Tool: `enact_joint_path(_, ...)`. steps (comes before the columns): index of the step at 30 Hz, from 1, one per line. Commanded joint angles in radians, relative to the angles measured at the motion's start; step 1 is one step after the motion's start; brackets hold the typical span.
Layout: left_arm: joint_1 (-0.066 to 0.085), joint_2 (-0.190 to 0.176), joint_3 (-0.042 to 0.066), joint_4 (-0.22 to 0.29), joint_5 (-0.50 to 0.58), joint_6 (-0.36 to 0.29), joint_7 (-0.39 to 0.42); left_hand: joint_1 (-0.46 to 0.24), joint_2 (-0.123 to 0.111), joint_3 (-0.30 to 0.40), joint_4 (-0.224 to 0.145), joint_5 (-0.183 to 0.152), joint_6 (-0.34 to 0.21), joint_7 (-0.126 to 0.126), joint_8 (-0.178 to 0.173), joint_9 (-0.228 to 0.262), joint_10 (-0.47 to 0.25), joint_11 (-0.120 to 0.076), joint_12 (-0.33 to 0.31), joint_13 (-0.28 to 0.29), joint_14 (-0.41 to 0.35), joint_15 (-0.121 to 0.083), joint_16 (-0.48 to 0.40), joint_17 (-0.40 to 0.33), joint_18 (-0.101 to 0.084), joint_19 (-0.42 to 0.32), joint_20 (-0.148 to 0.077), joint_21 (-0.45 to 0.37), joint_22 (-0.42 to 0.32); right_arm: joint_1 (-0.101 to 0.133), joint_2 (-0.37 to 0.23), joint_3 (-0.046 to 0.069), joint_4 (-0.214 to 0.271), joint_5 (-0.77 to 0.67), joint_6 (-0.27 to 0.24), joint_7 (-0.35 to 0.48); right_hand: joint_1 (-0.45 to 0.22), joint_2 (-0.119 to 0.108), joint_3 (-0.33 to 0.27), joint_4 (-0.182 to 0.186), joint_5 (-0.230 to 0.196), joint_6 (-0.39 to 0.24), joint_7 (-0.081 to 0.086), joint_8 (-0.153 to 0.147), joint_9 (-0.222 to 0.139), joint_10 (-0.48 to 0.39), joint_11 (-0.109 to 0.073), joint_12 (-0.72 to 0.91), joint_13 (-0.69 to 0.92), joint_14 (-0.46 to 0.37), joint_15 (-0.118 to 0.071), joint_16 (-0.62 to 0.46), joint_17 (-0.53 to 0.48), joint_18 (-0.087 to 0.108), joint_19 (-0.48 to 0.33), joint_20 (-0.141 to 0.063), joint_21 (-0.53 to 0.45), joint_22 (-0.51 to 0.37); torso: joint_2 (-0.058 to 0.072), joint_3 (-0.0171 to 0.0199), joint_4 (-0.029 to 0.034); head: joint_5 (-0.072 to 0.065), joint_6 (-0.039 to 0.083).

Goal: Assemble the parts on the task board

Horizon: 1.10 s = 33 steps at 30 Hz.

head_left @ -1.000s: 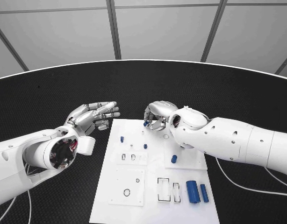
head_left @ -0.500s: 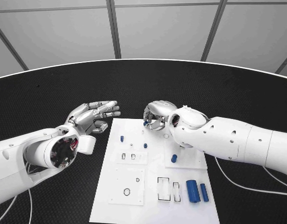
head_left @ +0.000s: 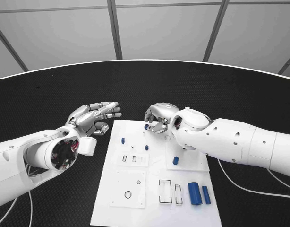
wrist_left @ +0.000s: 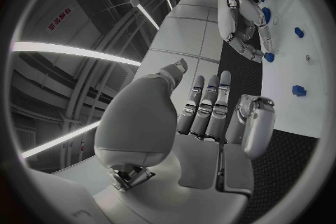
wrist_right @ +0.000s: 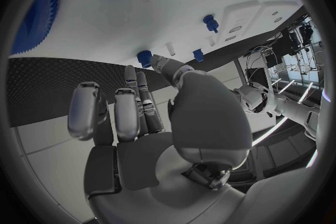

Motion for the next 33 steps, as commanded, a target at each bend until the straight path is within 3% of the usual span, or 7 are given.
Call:
enact_joint_path(1, 0.000, -0.001, 0.000, -0.002, 0.000, 0.000, 0.000, 0.003, -0.009, 0.006, 0.001, -0.003, -0.005, 0.034, 0.003, 0.001, -0.004, -0.001, -0.005, 0.001, -0.006, 0.000, 0.003, 0.002, -0.011, 0.103, 0.004, -0.009, 0.252, 0.000, -0.011, 0.000, 0.013, 0.000, -0.003, -0.002, -0.001, -0.013, -0.004, 0.001, -0.006, -0.012, 0.001, -0.009, -0.002, -0.011, 0.000, -0.003, -0.004, 0.035, 0.006, -0.008, -0.008, 0.009, -0.009, 0.001, -0.010, -0.013, 0.001, 0.0003, 0.0012, -0.002, 0.002)
enact_joint_path(11, 0.000, 0.000, 0.000, -0.008, 0.000, 0.005, 0.001, 0.003, -0.009, 0.007, 0.001, -0.003, -0.005, 0.034, 0.003, 0.001, -0.004, -0.001, -0.005, 0.001, -0.007, 0.000, 0.003, 0.002, -0.011, 0.104, 0.004, -0.011, 0.254, 0.000, -0.095, 0.000, 0.103, 0.000, -0.060, -0.005, 0.003, -0.013, -0.006, 0.003, -0.002, -0.004, 0.000, -0.009, 0.001, -0.003, 0.000, 0.005, -0.005, 0.030, 0.005, -0.017, -0.026, 0.011, -0.012, 0.001, -0.017, -0.020, 0.000, 0.0026, -0.0006, -0.004, 0.006)
enact_joint_path(16, 0.000, 0.002, 0.000, -0.012, 0.006, 0.013, 0.002, 0.004, -0.008, 0.009, 0.002, -0.003, -0.007, 0.036, 0.003, 0.002, -0.008, 0.001, -0.007, 0.000, -0.018, 0.002, -0.004, 0.000, -0.006, 0.099, 0.004, 0.004, 0.231, 0.000, -0.185, 0.000, 0.184, 0.024, -0.118, -0.002, 0.009, -0.004, 0.011, 0.013, 0.003, 0.044, -0.007, 0.006, 0.013, 0.087, -0.016, 0.043, 0.003, 0.032, -0.006, -0.011, -0.019, 0.008, -0.001, -0.006, -0.007, -0.002, -0.004, 0.0057, -0.0070, -0.006, 0.007)
enact_joint_path(17, 0.000, 0.002, 0.000, -0.013, 0.009, 0.015, 0.003, 0.004, -0.008, 0.011, 0.002, -0.003, -0.009, 0.037, 0.003, 0.002, -0.011, 0.003, -0.008, 0.000, -0.035, 0.006, -0.013, -0.003, 0.013, 0.080, 0.004, 0.056, 0.143, 0.000, -0.209, 0.000, 0.204, 0.038, -0.125, -0.003, 0.009, -0.005, 0.012, 0.014, -0.004, 0.054, -0.010, 0.010, 0.015, 0.110, -0.021, 0.052, 0.007, 0.034, -0.010, -0.007, -0.014, 0.007, 0.002, -0.010, -0.003, 0.004, -0.004, 0.0059, -0.0080, -0.007, 0.009)
enact_joint_path(21, 0.000, 0.005, 0.000, -0.017, 0.018, 0.027, 0.005, 0.006, -0.010, 0.017, 0.004, -0.003, -0.027, 0.048, -0.002, 0.002, -0.054, 0.018, -0.012, -0.004, -0.114, 0.029, -0.061, -0.020, 0.036, 0.058, 0.002, 0.115, 0.040, 0.001, -0.303, 0.001, 0.276, 0.086, -0.119, -0.016, 0.010, -0.009, 0.009, 0.021, -0.012, 0.072, -0.017, 0.014, 0.020, 0.181, -0.037, 0.084, 0.027, 0.036, -0.023, -0.002, -0.009, 0.004, 0.009, -0.022, 0.005, 0.018, -0.009, 0.0094, -0.0126, -0.008, 0.011)
enact_joint_path(26, -0.001, 0.007, 0.000, -0.021, 0.021, 0.035, 0.007, 0.007, -0.012, 0.020, 0.006, -0.003, -0.053, 0.055, -0.011, 0.000, -0.102, 0.029, -0.012, -0.004, -0.246, 0.046, -0.104, -0.053, 0.037, 0.057, 0.001, 0.115, 0.040, 0.001, -0.386, 0.002, 0.321, 0.105, -0.074, -0.044, -0.002, -0.036, -0.018, 0.041, -0.021, 0.080, -0.034, 0.011, 0.022, 0.261, -0.061, 0.160, 0.096, 0.045, -0.043, 0.018, 0.023, -0.005, 0.027, -0.041, 0.034, 0.062, -0.017, 0.0169, -0.0154, -0.011, 0.008)
enact_joint_path(33, -0.001, 0.012, -0.001, -0.026, 0.022, 0.045, 0.008, 0.007, -0.012, 0.020, 0.007, -0.003, -0.062, 0.056, -0.013, 0.000, -0.156, 0.033, -0.014, -0.005, -0.301, 0.051, -0.121, -0.067, 0.037, 0.057, 0.001, 0.115, 0.039, 0.001, -0.429, 0.001, 0.315, 0.112, -0.027, -0.070, -0.009, -0.054, -0.036, 0.070, -0.028, 0.033, -0.009, -0.019, 0.014, 0.124, -0.026, 0.084, 0.082, 0.043, -0.018, 0.018, 0.017, -0.007, 0.026, -0.025, 0.031, 0.062, -0.022, 0.0226, -0.0189, -0.019, 0.006)
